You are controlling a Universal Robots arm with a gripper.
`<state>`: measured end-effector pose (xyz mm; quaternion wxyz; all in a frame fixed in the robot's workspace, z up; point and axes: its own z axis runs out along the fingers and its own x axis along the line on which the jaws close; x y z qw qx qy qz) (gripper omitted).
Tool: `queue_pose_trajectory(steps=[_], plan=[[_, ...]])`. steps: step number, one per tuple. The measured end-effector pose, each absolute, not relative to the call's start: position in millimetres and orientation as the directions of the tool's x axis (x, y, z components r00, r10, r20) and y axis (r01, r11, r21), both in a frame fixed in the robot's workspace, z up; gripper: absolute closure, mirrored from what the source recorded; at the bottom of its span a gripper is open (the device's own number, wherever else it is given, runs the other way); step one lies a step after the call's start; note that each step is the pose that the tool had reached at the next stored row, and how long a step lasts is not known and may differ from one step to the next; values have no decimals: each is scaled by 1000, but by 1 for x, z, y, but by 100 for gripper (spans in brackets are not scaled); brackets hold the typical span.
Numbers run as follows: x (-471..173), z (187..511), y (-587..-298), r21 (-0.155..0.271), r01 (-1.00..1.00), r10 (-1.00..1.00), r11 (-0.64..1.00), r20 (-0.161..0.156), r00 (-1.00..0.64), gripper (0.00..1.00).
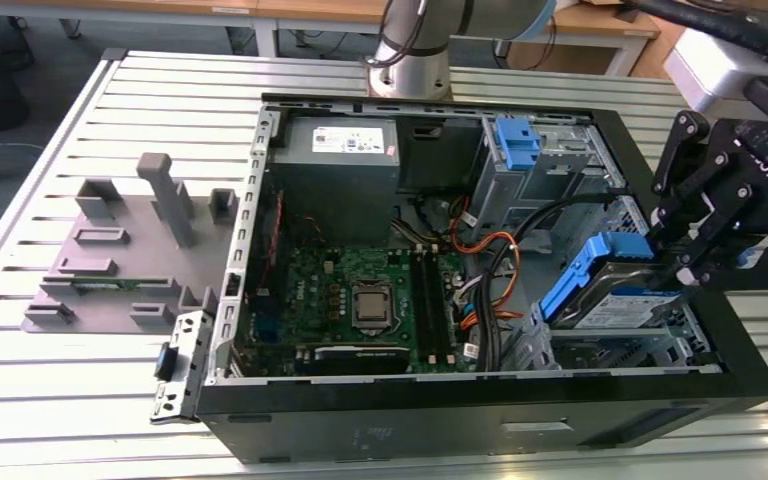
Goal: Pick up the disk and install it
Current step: 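Insert the disk into the insertion slot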
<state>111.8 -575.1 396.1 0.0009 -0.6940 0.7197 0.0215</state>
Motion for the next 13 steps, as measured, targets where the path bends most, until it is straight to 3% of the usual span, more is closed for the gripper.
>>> queue_pose_trajectory(steps=[13], plan=[[112,372,-576,30,-999,-999,36,-31,-37,65]])
